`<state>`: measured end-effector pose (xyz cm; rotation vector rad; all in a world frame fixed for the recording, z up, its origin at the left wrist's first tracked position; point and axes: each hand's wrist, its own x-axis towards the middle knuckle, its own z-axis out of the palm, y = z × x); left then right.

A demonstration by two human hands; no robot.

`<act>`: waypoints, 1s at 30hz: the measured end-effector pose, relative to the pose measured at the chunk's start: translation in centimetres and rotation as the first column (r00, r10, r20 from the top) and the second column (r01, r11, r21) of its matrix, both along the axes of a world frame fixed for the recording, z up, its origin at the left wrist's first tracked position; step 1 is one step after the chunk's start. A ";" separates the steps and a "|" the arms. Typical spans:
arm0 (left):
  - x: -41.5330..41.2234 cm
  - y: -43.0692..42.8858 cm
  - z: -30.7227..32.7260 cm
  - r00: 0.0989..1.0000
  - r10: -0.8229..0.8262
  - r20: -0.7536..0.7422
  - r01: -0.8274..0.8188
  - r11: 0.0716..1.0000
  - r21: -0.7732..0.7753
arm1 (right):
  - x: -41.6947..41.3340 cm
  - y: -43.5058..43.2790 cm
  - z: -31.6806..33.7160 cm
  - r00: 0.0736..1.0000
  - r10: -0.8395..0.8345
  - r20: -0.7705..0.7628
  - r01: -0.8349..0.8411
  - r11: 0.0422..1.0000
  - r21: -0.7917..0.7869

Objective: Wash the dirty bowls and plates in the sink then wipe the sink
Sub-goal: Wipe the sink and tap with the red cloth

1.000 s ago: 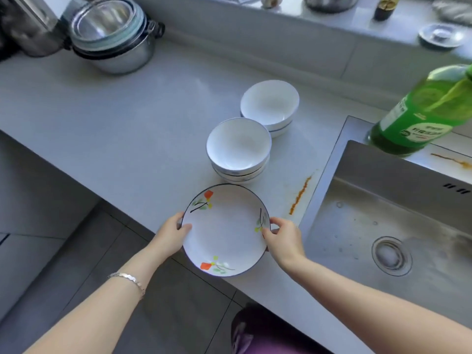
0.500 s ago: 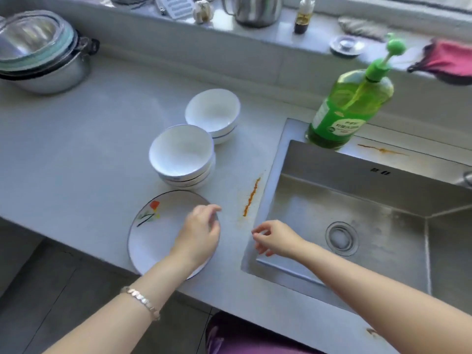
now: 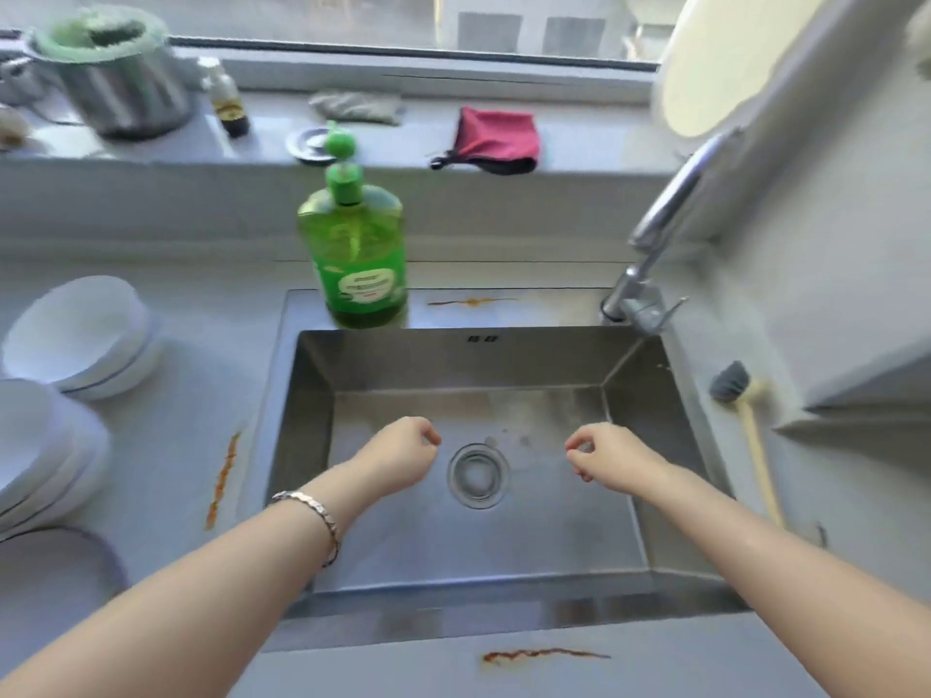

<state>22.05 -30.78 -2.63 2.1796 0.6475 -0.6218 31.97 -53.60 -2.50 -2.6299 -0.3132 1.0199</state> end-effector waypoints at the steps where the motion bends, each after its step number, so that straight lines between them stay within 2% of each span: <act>1: 1.2 -1.5 -0.2 1.000 -0.018 -0.004 0.018 1.000 0.003 | 1.1 -2.2 0.2 0.999 -0.027 0.037 0.028 0.999 -0.019; 4: 4.6 -5.8 -0.4 0.998 -0.062 -0.018 0.063 0.998 0.011 | 4.1 -8.3 0.9 0.963 -0.119 0.242 0.139 0.988 -0.067; 7: 7.4 -9.4 -0.4 0.997 -0.077 -0.030 0.078 0.996 0.035 | 6.9 -13.4 1.1 0.863 -0.224 0.453 0.297 0.950 -0.097; 9: 8.5 -11.1 -0.5 0.996 -0.078 -0.039 0.081 0.995 0.058 | 8.4 -15.8 0.5 0.851 -0.274 0.447 0.367 0.921 -0.133; 13: 8.9 -12.4 -0.7 0.996 -0.062 -0.059 0.067 0.993 0.093 | 9.8 -18.0 -2.1 0.874 -0.372 0.312 0.442 0.875 -0.196; 16: 8.3 -11.6 -0.8 0.998 -0.029 -0.055 0.034 0.996 0.088 | 9.7 -18.2 -3.3 0.860 -0.418 0.292 0.479 0.858 -0.183; 18: 7.6 -10.5 -0.4 0.998 -0.015 -0.057 0.020 0.996 0.087 | 9.2 -17.6 -3.4 0.853 -0.441 0.280 0.487 0.865 -0.119; 21: 6.2 -7.8 0.6 0.995 -0.044 -0.085 0.054 0.992 0.117 | 7.8 -14.9 -2.1 0.894 -0.384 0.232 0.381 0.923 0.060; 24: 5.1 -3.2 2.4 0.998 -0.015 -0.062 0.029 0.971 0.236 | 6.2 -10.0 0.1 0.960 -0.215 0.179 0.178 0.963 0.202; 27: 4.9 2.5 4.9 0.987 0.131 0.090 -0.153 0.936 0.318 | 4.8 -4.0 2.3 0.985 -0.083 0.150 0.041 0.962 0.268; 30: 6.3 8.1 8.0 0.930 0.187 0.317 -0.299 0.885 0.356 | 3.6 1.5 3.9 0.986 -0.077 0.145 0.025 0.943 0.331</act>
